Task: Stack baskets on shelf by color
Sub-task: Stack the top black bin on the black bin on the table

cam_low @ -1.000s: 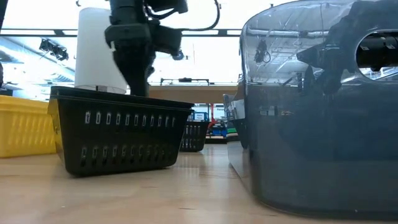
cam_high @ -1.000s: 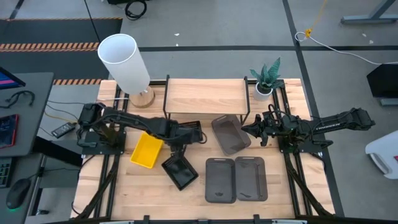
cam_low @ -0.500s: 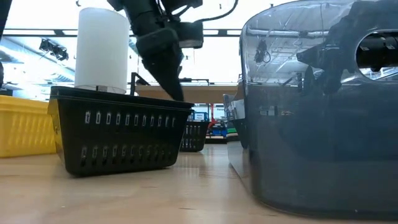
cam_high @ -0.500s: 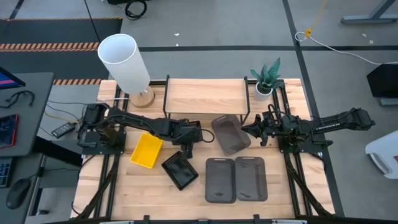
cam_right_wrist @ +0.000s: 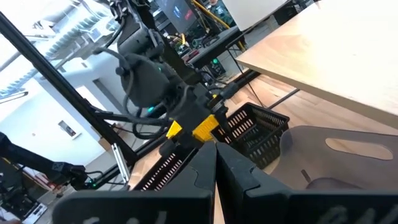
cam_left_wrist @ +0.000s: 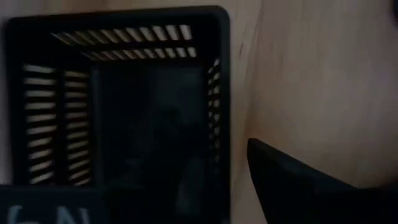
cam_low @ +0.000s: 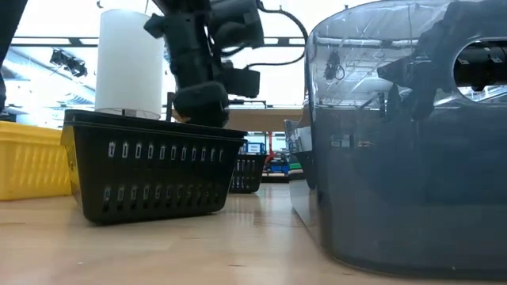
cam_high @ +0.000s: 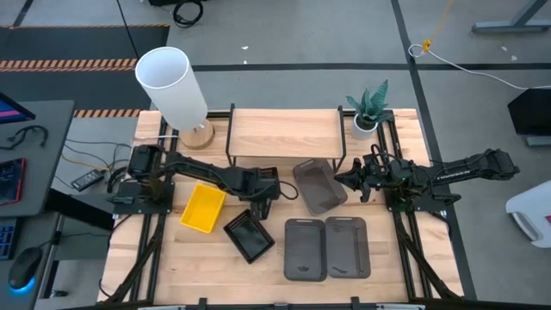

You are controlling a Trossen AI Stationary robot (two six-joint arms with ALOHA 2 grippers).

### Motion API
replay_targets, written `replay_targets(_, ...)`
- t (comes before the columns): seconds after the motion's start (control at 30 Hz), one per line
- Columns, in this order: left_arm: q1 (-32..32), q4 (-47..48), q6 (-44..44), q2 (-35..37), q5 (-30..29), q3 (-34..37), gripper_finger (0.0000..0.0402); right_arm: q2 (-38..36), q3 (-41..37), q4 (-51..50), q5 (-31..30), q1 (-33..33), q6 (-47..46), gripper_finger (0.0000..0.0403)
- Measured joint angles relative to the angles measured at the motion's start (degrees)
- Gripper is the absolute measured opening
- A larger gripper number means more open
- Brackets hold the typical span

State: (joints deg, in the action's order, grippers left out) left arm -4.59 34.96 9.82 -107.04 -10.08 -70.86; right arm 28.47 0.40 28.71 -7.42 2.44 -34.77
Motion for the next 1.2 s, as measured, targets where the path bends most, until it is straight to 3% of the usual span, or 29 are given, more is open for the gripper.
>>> replay_targets(0.2,0.0,1.1,0.0,-1.7,0.3,-0.1,0.0133,0.1,0.0,0.3,0.0,0.0,0.0,0.0014)
replay_targets(0.5,0.3,2.2,1.2,-1.7,2.8,-0.1,0.001,0.0,0.0,0.5,0.0,0.0,0.0,0.0014)
replay_targets(0.87,0.3,4.2,0.9,0.3,3.7,-0.1,0.0004,0.0,0.0,0.6,0.0,0.0,0.0,0.0014)
replay_targets(1.2,-0.5,10.1,-1.3,5.5,10.5,-5.9,0.0002,0.0,0.0,1.2,0.1,0.0,0.0,0.0014)
